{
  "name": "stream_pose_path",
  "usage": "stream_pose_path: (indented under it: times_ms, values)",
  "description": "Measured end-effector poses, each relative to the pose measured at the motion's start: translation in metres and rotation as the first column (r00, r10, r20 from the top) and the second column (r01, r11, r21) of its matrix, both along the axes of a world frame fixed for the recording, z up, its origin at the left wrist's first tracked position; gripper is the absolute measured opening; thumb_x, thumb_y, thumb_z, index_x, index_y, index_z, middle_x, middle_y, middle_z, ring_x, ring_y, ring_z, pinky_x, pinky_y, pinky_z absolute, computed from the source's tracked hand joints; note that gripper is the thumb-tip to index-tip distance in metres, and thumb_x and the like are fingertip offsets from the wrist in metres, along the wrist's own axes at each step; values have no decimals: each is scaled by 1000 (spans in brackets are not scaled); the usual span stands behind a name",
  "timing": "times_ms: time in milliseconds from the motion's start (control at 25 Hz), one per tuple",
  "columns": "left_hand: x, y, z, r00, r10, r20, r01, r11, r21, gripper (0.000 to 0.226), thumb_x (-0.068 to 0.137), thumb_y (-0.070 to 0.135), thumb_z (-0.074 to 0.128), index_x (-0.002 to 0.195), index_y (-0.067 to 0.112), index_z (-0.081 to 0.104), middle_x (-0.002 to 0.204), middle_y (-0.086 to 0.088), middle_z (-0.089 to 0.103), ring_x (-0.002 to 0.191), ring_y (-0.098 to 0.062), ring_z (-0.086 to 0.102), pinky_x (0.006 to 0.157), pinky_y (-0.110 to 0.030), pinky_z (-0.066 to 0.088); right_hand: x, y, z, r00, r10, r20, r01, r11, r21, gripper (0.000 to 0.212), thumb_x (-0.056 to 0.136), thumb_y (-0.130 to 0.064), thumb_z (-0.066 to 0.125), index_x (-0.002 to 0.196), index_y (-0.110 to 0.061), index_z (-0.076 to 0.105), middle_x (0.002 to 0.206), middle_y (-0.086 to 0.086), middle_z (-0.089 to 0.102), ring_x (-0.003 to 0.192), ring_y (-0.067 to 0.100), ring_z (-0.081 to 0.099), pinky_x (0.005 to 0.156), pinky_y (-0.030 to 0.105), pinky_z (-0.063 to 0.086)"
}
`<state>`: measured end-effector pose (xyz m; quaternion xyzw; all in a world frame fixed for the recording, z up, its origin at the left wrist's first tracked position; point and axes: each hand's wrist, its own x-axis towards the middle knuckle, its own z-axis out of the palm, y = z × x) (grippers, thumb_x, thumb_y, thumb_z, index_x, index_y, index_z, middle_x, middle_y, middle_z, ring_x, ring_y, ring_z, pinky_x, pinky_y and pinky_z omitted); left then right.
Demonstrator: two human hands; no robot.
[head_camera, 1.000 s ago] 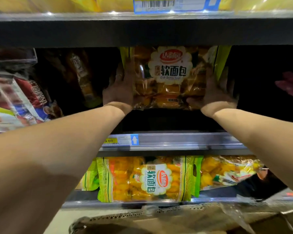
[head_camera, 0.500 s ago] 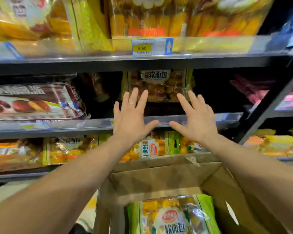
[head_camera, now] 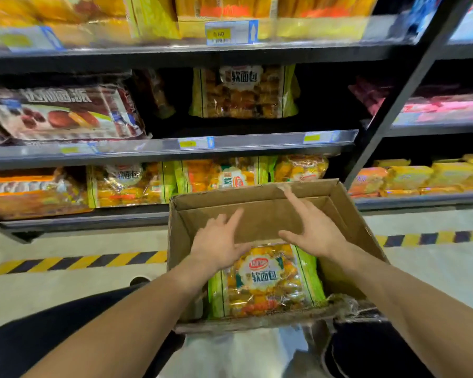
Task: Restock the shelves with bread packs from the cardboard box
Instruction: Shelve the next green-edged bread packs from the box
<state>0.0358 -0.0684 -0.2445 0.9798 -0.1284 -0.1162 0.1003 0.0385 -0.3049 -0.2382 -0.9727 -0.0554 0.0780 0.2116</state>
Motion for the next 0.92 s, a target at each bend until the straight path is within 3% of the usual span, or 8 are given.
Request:
stream_pose_path:
  times_ms: [120,240,320,440,640,720,920]
  values:
    - [-2,9,-34,964,48,-262,-31,997,72,92,81,66,55,151,38,3,150,-14,29,134,-35,34,105,-49,38,-7,-16,-31,961,-10,-275,-22,993,-113,106,73,-65,66,148,-47,-6,161,1,14,144,28,24,112,50,31]
    - [2,11,-61,904,133,-407,-116,991,66,96,77,65,62,149,43,1,156,-17,18,139,-38,28,109,-50,34,-5,-30,-61,878,-57,-476,-37,982,-186,115,69,-64,71,146,-50,-13,162,3,-2,148,29,8,117,51,19]
    - [7,12,-82,862,182,-474,-185,982,41,100,75,63,64,150,42,1,155,-17,23,136,-36,36,106,-47,38,1,-39,-80,809,-62,-585,-55,982,-179,118,71,-58,74,145,-48,-17,162,8,4,149,29,7,118,48,17]
    - [17,15,-113,795,231,-561,-228,971,76,104,76,61,65,151,39,-4,151,-17,30,131,-35,41,104,-44,41,12,-48,-115,699,-66,-712,-110,974,-198,121,74,-53,74,145,-43,-24,158,14,21,144,30,27,113,39,27]
    - [14,7,-150,611,268,-745,-249,958,141,115,80,50,71,148,35,-21,154,-13,30,136,-34,38,106,-41,36,29,-59,-166,579,-67,-813,-81,987,-140,132,72,-42,81,137,-42,-33,160,9,12,145,27,22,116,40,25]
    - [11,7,-165,547,247,-800,-266,957,114,122,78,46,74,146,34,-26,157,-10,25,138,-32,34,110,-40,33,32,-64,-173,556,-84,-827,-24,993,-117,135,70,-37,83,138,-40,-33,159,7,17,145,28,22,116,41,24]
    - [6,9,-180,489,222,-844,-429,903,-11,129,72,36,82,146,39,-25,161,-2,13,142,-28,28,111,-37,29,20,-59,-193,503,-61,-862,0,997,-71,138,68,-35,85,139,-41,-34,160,7,15,146,30,17,118,44,19]
